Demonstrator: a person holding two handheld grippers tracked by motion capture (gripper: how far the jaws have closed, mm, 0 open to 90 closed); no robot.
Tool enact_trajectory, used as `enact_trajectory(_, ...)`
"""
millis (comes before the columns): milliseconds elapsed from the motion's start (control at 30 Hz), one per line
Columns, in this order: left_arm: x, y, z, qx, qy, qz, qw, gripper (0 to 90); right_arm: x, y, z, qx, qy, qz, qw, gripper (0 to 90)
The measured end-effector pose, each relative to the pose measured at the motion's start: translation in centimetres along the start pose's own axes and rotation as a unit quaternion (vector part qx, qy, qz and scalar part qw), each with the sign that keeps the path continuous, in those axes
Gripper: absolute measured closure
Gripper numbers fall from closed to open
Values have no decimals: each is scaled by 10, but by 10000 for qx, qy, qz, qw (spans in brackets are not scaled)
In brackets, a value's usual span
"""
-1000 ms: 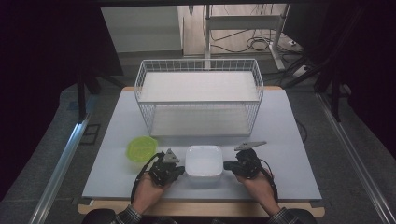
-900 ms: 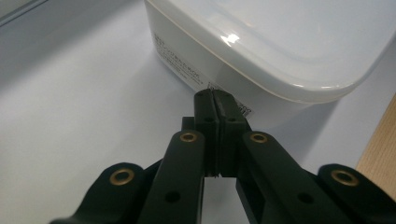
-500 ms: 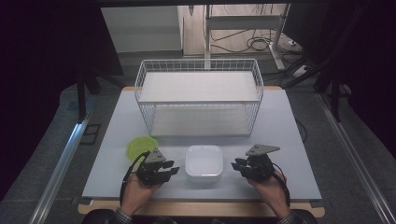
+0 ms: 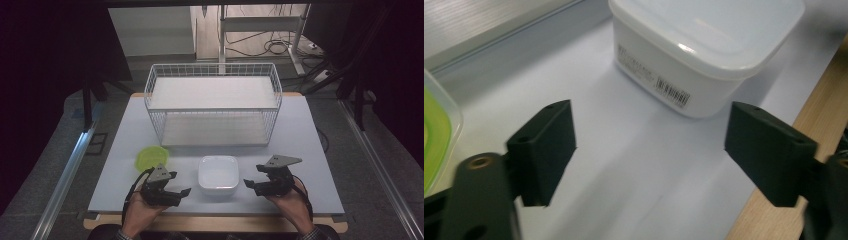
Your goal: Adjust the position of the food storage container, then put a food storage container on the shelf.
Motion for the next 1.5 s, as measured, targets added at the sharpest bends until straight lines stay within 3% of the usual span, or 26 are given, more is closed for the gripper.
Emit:
enact_trajectory(167,-3,-1,4,57,-93,65,9999,124,0,3,0,-121,37,72,9999,189)
enact_trajectory(467,-6,4,13,-202,-249,209,9993,64,3,6,3,-182,86,49,9998,112)
enact_trajectory(567,-7,6,17,-225,-170,293,9992,43,4,7,4,-187,77,38,9998,101)
enact_trajectory(667,-8,10,19,-98,-56,340,9994,34,5,8,5,-195,60,-5,9998,101)
enact_trajectory(833,-6,19,20,137,-171,139,9997,51,9,13,8,-204,118,4,9997,62)
enact_trajectory(933,-5,27,20,52,-267,44,9996,57,11,15,9,-175,176,83,9997,52)
enact_trajectory(1000,-5,32,21,-20,-403,-45,9992,71,12,18,10,-84,262,239,9993,88)
enact_trajectory(1200,-4,39,32,6,-609,-159,9980,96,15,24,14,82,461,338,9983,150)
enact_trajectory(1367,-1,42,43,126,-696,-298,9971,171,15,28,27,221,575,378,9974,187)
enact_trajectory(1500,2,43,50,151,-989,-554,9934,175,14,29,35,349,642,479,9962,215)
Point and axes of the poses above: each handheld gripper's, and its own axes: z roughly forward along the jaws, y roughly out of its top, x roughly to its left, the point moved 7 cm from there along z, roughly forward along the jaws, and after that the axes turned 1 degree about y, right-handed, at the moved point
